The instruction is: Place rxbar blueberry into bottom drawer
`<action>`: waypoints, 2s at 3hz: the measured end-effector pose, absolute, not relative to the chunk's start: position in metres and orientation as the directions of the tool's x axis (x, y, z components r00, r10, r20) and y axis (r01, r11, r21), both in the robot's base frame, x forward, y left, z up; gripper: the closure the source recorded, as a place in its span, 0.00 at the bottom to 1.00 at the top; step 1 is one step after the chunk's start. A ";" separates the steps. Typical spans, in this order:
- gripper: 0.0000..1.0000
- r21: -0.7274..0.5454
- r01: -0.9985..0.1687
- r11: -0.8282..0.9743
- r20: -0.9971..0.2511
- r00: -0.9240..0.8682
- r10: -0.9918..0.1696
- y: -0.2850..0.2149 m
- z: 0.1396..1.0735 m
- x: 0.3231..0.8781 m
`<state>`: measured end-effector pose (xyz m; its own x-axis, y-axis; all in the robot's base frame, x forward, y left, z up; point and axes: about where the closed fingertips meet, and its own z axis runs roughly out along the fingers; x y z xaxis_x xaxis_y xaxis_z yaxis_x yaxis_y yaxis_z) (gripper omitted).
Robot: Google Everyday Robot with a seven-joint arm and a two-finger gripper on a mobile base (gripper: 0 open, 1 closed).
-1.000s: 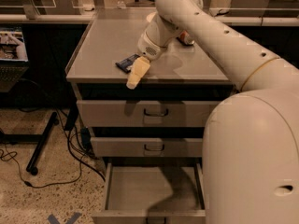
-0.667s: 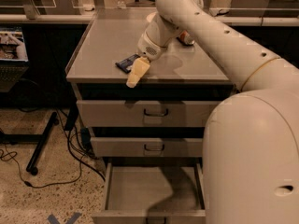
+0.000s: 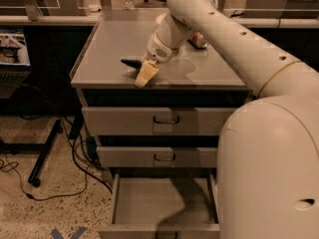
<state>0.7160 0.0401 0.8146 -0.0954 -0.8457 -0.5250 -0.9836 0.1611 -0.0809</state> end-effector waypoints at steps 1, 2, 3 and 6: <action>0.94 -0.081 -0.984 0.161 -0.525 -0.095 -0.846 0.040 0.815 0.716; 1.00 -0.081 -0.984 0.161 -0.525 -0.095 -0.846 0.040 0.815 0.716; 1.00 -0.081 -0.984 0.161 -0.525 -0.095 -0.846 0.039 0.823 0.714; 1.00 -0.081 -0.984 0.161 -0.525 -0.095 -0.846 0.041 0.823 0.704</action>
Offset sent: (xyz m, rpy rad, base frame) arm 0.0000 0.0000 0.0000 0.0000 0.0000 0.0000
